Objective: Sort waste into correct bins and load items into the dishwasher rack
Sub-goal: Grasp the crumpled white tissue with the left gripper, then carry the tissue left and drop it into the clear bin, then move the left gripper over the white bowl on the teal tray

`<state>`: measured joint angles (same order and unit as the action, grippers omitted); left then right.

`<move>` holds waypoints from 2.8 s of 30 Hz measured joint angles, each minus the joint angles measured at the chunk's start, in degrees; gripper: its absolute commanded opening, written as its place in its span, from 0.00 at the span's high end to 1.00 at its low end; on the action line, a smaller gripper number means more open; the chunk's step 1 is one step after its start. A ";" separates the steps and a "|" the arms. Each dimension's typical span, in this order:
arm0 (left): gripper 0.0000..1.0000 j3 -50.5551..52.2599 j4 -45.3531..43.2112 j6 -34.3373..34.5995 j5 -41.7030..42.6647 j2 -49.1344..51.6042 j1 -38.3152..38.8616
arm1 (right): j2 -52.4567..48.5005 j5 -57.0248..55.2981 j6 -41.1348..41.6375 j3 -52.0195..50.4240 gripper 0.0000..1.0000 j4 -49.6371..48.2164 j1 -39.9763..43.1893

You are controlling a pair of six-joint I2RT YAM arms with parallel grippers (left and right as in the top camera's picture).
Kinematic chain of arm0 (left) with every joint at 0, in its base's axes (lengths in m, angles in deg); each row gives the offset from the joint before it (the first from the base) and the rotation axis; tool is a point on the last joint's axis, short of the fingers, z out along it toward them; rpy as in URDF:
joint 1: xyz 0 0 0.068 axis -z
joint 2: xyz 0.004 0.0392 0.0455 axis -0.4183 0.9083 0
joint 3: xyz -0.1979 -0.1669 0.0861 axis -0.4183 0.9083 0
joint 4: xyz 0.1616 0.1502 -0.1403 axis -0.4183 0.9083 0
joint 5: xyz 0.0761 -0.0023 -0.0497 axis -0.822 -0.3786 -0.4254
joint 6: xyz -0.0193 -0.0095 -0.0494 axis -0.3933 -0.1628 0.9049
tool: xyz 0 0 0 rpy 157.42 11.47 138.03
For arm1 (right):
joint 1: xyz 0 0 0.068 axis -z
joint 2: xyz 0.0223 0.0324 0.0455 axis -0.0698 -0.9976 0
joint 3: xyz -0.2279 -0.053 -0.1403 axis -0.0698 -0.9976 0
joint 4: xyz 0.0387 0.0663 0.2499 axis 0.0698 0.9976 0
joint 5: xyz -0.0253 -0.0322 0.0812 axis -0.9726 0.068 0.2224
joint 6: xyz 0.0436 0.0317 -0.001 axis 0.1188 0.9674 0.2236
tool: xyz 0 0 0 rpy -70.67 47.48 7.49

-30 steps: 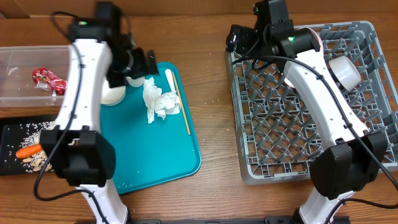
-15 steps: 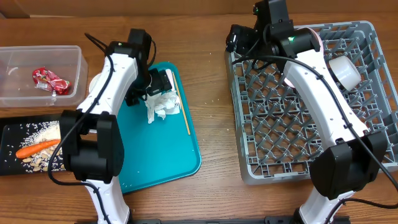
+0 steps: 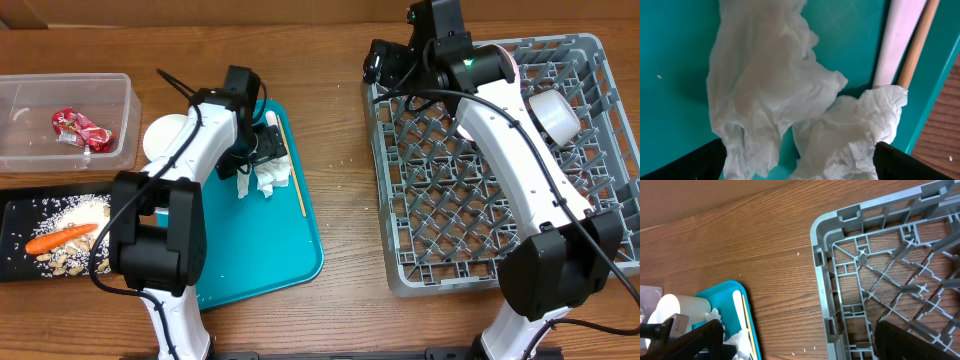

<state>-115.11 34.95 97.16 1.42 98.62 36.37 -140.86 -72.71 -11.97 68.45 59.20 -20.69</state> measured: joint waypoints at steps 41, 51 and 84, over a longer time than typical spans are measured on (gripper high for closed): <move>0.96 -16.09 25.70 -4.26 -3.89 4.22 0.72 | 0.00 0.00 0.02 0.00 0.00 0.02 0.00; 0.96 -31.69 32.02 -9.05 1.01 2.54 -0.31 | 0.00 0.00 0.00 0.00 0.00 0.02 -0.02; 0.00 -37.46 8.55 -10.95 -3.50 3.52 -38.38 | 0.00 0.02 0.00 0.00 0.00 0.02 0.00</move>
<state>-152.57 43.50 86.21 -2.08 102.14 -2.01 -140.86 -72.68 -11.97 68.45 59.22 -20.69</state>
